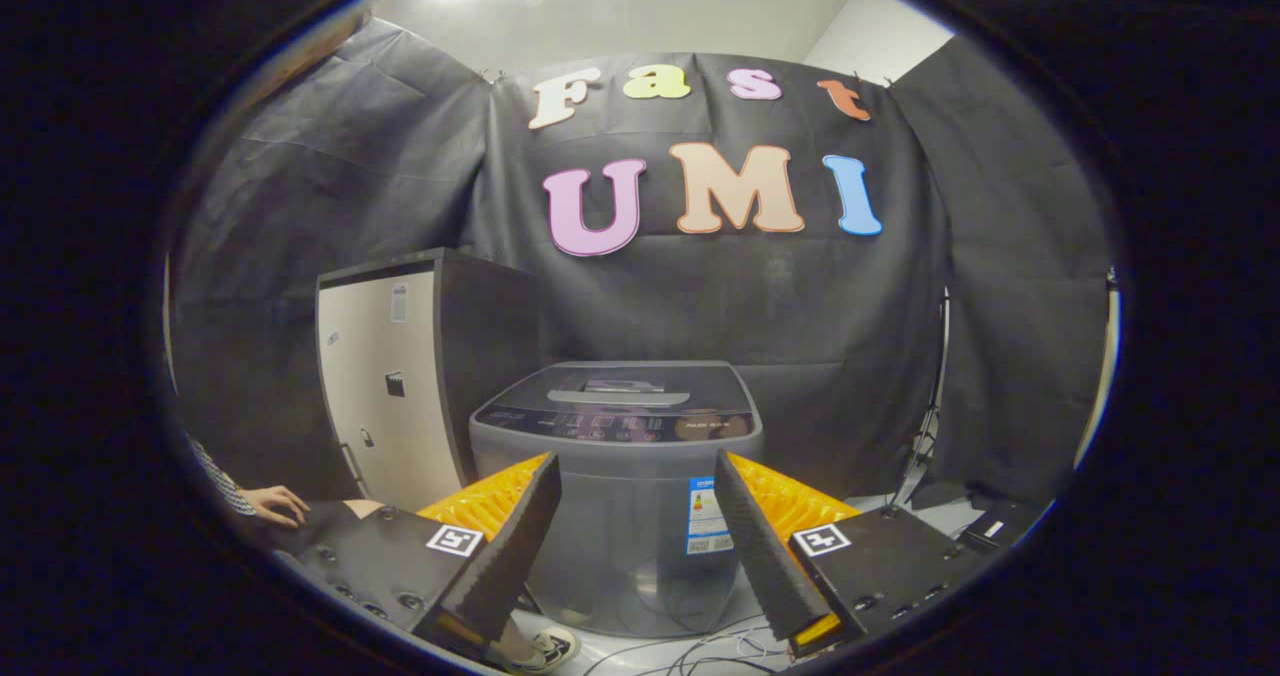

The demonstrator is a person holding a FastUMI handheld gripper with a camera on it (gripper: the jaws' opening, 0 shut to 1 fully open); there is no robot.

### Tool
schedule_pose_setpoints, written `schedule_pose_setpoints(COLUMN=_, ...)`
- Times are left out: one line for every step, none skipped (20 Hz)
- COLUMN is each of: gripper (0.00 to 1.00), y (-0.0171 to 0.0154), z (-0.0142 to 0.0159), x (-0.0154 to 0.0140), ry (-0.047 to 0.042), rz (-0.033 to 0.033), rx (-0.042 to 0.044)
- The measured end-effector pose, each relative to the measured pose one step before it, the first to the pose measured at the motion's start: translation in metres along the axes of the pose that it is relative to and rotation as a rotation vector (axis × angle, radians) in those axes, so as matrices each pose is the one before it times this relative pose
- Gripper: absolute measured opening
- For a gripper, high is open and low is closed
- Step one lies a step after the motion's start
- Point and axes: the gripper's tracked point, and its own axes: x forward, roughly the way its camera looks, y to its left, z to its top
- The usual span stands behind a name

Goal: Put the clothes into the washing machine and then close the washing machine lid.

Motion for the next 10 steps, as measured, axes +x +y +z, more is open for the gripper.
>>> schedule_pose_setpoints(gripper=0.97, y=0.00277, z=-0.00032, x=-0.00064, ry=0.00364, rz=0.0112, rx=0.00081)
schedule_pose_setpoints(gripper=0.97, y=0.00078, z=-0.00059, x=0.00017, ry=-0.00142, rz=0.00356, rx=0.00269)
schedule_pose_setpoints(gripper=0.97, y=-0.00081, z=0.00136, x=0.00019, ry=-0.00373, rz=-0.001, rx=0.0026)
schedule_pose_setpoints(gripper=0.97, y=-0.00046, z=-0.00041, x=-0.00055, ry=0.00457, rz=0.00081, rx=-0.00044)
schedule_pose_setpoints(gripper=0.97, y=0.00119, z=-0.00064, x=-0.00018, ry=-0.00015, rz=0.002, rx=-0.00224)
schedule_pose_setpoints(gripper=0.97, y=0.00202, z=0.0008, x=0.00044, ry=-0.00312, rz=0.00464, rx=-0.00267)
schedule_pose_setpoints(gripper=0.97, y=0.00067, z=0.00059, x=-0.00035, ry=-0.00106, rz=0.00247, rx=-0.00364)
schedule_pose_setpoints(gripper=0.97, y=-0.00056, z=-0.0009, x=0.00077, ry=0.00162, rz=0.00145, rx=-0.00176)
schedule_pose_setpoints(gripper=0.97, y=0.00065, z=0.00015, x=0.00077, ry=0.00058, rz=0.00345, rx=-0.00003)
schedule_pose_setpoints(gripper=0.97, y=0.00014, z=-0.00008, x=-0.00077, ry=0.00019, rz=0.00181, rx=0.00114)
